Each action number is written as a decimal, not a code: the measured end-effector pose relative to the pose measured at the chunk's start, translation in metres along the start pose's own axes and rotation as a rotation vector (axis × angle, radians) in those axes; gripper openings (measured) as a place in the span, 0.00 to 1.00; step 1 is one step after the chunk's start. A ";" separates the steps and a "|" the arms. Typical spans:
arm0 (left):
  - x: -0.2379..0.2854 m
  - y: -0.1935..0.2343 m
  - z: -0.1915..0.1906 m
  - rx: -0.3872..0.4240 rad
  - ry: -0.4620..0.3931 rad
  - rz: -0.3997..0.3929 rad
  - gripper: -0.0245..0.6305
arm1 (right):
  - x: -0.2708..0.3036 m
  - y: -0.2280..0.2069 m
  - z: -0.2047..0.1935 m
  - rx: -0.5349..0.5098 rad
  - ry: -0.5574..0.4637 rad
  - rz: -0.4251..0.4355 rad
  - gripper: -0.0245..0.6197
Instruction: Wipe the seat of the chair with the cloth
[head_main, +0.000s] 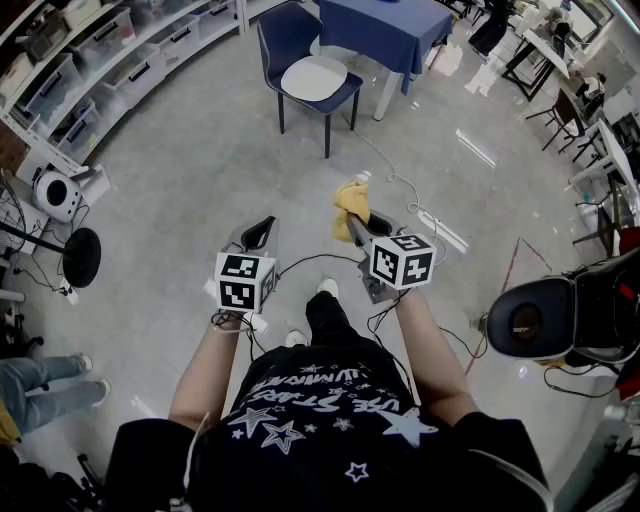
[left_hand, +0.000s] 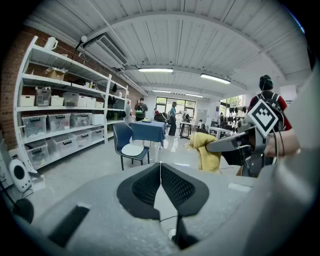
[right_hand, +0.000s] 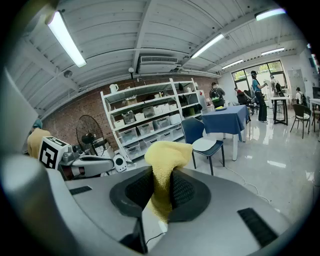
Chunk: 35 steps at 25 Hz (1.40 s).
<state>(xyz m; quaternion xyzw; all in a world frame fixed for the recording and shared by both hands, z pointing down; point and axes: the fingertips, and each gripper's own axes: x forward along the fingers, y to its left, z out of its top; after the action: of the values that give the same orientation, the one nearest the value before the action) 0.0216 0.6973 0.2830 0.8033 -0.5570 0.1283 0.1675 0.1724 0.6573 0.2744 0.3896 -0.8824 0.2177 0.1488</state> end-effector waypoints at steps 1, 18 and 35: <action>-0.001 0.000 -0.002 0.000 0.003 0.000 0.07 | 0.001 0.001 -0.001 0.000 0.001 0.001 0.15; -0.021 -0.008 -0.020 -0.007 0.030 0.001 0.07 | -0.021 -0.014 -0.012 0.076 -0.008 -0.037 0.15; 0.122 0.098 0.037 -0.031 0.075 0.089 0.07 | 0.133 -0.134 0.061 0.146 0.005 -0.033 0.15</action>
<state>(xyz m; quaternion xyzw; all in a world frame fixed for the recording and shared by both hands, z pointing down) -0.0272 0.5468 0.3092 0.7696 -0.5875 0.1569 0.1947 0.1807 0.4635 0.3157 0.4135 -0.8573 0.2800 0.1256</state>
